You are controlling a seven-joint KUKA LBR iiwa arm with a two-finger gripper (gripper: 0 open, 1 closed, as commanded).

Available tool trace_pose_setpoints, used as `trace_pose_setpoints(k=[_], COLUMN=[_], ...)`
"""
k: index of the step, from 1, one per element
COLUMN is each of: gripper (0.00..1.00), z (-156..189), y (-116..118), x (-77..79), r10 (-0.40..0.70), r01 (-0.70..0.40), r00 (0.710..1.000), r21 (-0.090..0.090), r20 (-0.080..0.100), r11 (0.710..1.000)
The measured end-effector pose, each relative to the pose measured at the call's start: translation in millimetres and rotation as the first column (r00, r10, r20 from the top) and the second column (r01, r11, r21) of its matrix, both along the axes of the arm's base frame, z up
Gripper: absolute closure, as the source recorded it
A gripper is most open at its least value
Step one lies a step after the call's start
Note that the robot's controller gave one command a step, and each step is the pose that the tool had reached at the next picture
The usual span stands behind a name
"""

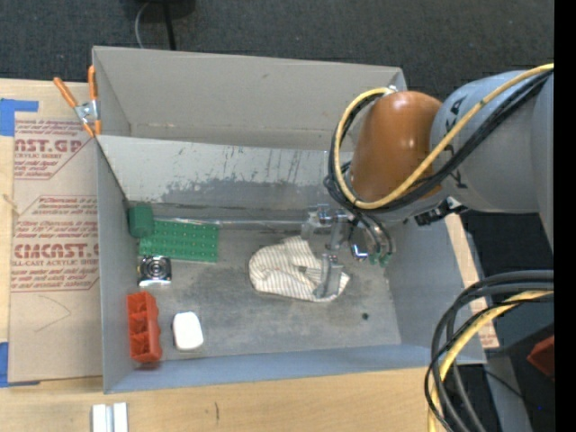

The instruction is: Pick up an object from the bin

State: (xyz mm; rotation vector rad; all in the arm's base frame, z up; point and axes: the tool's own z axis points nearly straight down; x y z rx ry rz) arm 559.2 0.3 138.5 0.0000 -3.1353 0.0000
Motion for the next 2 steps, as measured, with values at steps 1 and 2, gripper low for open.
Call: trace_pose_setpoints(k=[1,2], gripper=[0.0,0.0], z=[4.7,-29.8], y=[0.0,8.7], x=[1.8,-15.8], r10=[0.0,0.014], r01=[0.0,-0.014], r00=[1.0,1.0], r21=[0.0,0.0], r20=[0.008,0.005], r11=[1.0,1.0])
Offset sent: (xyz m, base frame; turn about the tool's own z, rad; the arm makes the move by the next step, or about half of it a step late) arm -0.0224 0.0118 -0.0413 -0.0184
